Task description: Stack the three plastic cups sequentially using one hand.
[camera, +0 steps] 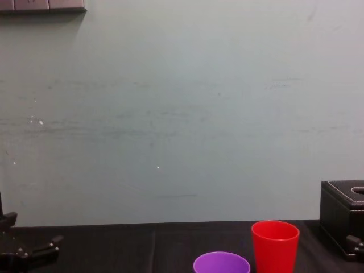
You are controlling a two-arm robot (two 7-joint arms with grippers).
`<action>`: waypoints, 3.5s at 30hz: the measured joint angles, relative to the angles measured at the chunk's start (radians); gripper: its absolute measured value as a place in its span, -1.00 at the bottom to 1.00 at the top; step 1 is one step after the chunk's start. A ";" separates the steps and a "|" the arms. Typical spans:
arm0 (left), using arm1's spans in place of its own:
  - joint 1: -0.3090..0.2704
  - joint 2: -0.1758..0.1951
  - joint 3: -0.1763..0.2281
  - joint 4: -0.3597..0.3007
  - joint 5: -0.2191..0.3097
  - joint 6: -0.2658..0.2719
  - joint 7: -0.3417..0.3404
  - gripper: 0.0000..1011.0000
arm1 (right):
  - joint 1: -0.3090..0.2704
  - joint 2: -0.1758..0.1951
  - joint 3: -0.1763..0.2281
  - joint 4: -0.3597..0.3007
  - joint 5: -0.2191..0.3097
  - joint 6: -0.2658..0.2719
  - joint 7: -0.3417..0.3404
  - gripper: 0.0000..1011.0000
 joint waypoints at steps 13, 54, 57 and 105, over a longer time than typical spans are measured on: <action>0.000 0.000 0.000 0.000 0.000 0.000 0.000 0.99 | 0.000 0.000 0.000 0.000 0.000 0.000 0.000 0.98; 0.000 0.000 0.000 0.000 0.000 0.000 0.000 0.99 | -0.107 0.034 0.076 -0.135 0.040 0.002 0.056 0.98; 0.000 0.000 0.000 0.000 0.000 0.000 0.000 0.99 | -0.163 0.060 0.104 -0.180 0.064 -0.001 0.069 0.98; 0.000 0.000 0.000 0.000 0.000 0.000 0.000 0.99 | -0.415 0.011 0.116 -0.294 0.124 -0.113 0.348 0.98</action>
